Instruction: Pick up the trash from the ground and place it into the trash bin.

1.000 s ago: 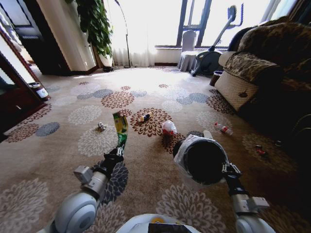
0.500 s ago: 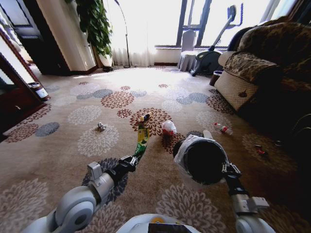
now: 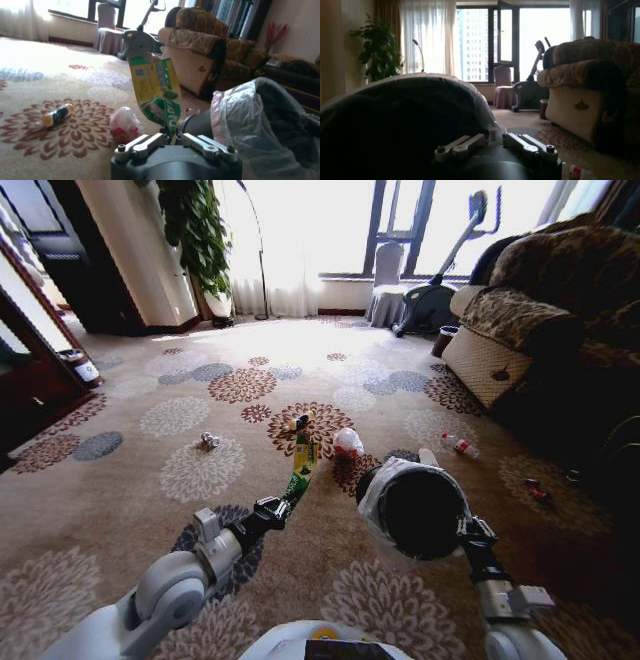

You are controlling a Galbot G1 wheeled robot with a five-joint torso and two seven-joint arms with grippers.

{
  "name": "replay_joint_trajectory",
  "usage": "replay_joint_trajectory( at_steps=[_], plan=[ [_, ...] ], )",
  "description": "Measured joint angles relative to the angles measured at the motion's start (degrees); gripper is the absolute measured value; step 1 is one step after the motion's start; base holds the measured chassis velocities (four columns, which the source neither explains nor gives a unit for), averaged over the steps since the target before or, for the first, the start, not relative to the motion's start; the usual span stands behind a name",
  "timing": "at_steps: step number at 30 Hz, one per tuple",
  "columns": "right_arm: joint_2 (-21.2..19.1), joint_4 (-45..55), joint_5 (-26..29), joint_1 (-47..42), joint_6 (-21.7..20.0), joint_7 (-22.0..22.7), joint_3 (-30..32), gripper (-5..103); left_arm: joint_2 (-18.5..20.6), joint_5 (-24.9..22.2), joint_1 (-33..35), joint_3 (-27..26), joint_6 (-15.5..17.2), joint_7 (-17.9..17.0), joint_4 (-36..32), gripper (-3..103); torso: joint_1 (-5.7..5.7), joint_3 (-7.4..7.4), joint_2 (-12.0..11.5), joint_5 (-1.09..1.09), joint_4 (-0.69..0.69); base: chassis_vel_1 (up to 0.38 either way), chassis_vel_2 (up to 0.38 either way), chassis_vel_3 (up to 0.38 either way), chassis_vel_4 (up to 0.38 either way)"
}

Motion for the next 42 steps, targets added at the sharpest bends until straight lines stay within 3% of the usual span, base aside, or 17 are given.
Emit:
replay_joint_trajectory(
  at_steps=[6, 8, 14, 16, 18, 21, 22, 24, 26, 27, 29, 30, 33, 34, 37, 38, 42],
  plan=[
    [0.0, 0.0, 0.0, 0.0, 0.0, 0.0, 0.0, 0, 1.5, 5.6, -5.8, 3.8, -0.9, 1.5, 3.9, 1, 0.0, 0.0, 0.0, 0.01, 0.01, 0.0, 0.0, 0.0, 0.0],
    [0.0, 0.0, 0.0, 0.0, 0.0, 0.0, 0.0, 0, 2.7, 8.1, -10.6, 8.2, -1.5, 2.8, 6.6, 1, 0.0, 0.0, 0.0, 0.0, 0.02, 0.0, 0.0, 0.0, 0.0],
    [0.0, 0.0, 0.0, 0.0, 0.0, 0.0, 0.0, 0, 3.5, 7.6, -23.6, 18.5, -2.4, 5.8, 10.8, 1, 0.0, 0.0, 0.0, 0.0, -0.01, 0.0, 0.0, 0.0, 0.0],
    [0.0, 0.0, 0.0, 0.0, 0.0, 0.0, 0.0, 0, 1.7, 0.7, -31.2, 24.4, -2.2, 6.6, 11.7, 1, 0.0, 0.01, 0.0, 0.0, 0.0, 0.0, 0.0, 0.0, 0.0],
    [0.0, 0.0, 0.0, 0.0, 0.0, 0.0, 0.0, 0, 1.1, -1.5, -32.7, 25.5, -2.0, 6.7, 11.7, 1, 0.0, 0.0, 0.0, -0.01, -0.01, 0.0, 0.0, 0.0, 0.0],
    [0.0, 0.0, 0.0, 0.0, 0.0, 0.0, 0.0, 0, -2.0, -16.1, -39.9, 32.6, 0.3, 5.4, 10.0, 1, 0.0, 0.0, 0.0, 0.01, -0.01, 0.0, 0.0, 0.0, 0.0],
    [0.0, 0.0, 0.0, 0.0, 0.0, 0.0, 0.0, 0, -2.0, -16.1, -39.9, 32.6, 0.3, 5.4, 10.0, 1, 0.0, 0.0, 0.0, 0.01, -0.01, 0.0, 0.0, 0.0, 0.0],
    [0.0, 0.0, 0.0, 0.0, 0.0, 0.0, 0.0, 0, -3.6, -25.1, -42.4, 36.4, 1.7, 3.0, 8.0, 1, 0.0, 0.0, 0.0, 0.02, 0.0, 0.0, 0.0, 0.0, 0.0],
    [0.0, 0.0, 0.0, 0.0, 0.0, 0.0, 0.0, 0, -4.3, -30.0, -42.8, 37.3, 2.3, 1.4, 6.4, 1, 0.0, 0.0, 0.0, 0.01, 0.0, 0.0, 0.0, 0.0, 0.0],
    [0.0, 0.0, 0.0, 0.0, 0.0, 0.0, 0.0, 0, -4.3, -30.0, -42.8, 37.3, 2.3, 1.4, 6.4, 1, 0.0, 0.0, 0.0, 0.01, 0.0, 0.0, 0.0, 0.0, 0.0],
    [0.0, 0.0, 0.0, 0.0, 0.0, 0.0, 0.0, 0, -4.9, -41.2, -42.6, 37.5, 3.1, -1.4, 2.4, 1, 0.0, 0.0, 0.0, 0.02, 0.01, 0.0, 0.0, 0.0, 0.0],
    [0.0, 0.0, 0.0, 0.0, 0.0, 0.0, 0.0, 0, -4.9, -41.2, -42.6, 37.5, 3.1, -1.4, 2.4, 1, 0.0, 0.0, 0.0, 0.02, 0.01, 0.0, 0.0, 0.0, 0.0],
    [0.0, 0.0, 0.0, 0.0, 0.0, 0.0, 0.0, 0, -5.7, -52.4, -41.6, 36.1, 3.5, -4.8, -2.0, 1, 0.0, 0.0, 0.0, 0.02, 0.01, 0.0, 0.0, 0.0, 0.0],
    [0.0, 0.0, 0.0, 0.0, 0.0, 0.0, 0.0, 0, -5.7, -52.4, -41.6, 36.1, 3.5, -4.8, -2.0, 1, 0.0, 0.0, 0.0, 0.02, 0.01, 0.0, 0.0, 0.0, 0.0],
    [0.0, 0.0, 0.0, 0.0, 0.0, 0.0, 0.0, 0, -7.6, -62.7, -39.0, 34.2, 3.4, -11.8, -7.1, 1, 0.0, -0.01, 0.0, 0.01, 0.01, 0.0, 0.0, 0.0, 0.0],
    [0.0, 0.0, 0.0, 0.0, 0.0, 0.0, 0.0, 0, -7.6, -62.7, -39.0, 34.2, 3.4, -11.8, -7.1, 1, 0.0, -0.01, 0.0, 0.01, 0.01, 0.0, 0.0, 0.0, 0.0],
    [0.0, 0.0, 0.0, 0.0, 0.0, 0.0, 0.0, 0, -8.5, -66.8, -33.9, 33.4, 3.4, -17.5, -9.3, 1, 0.0, -0.01, 0.0, 0.0, 0.0, 0.0, 0.0, 0.0, 0.0]
  ],
)
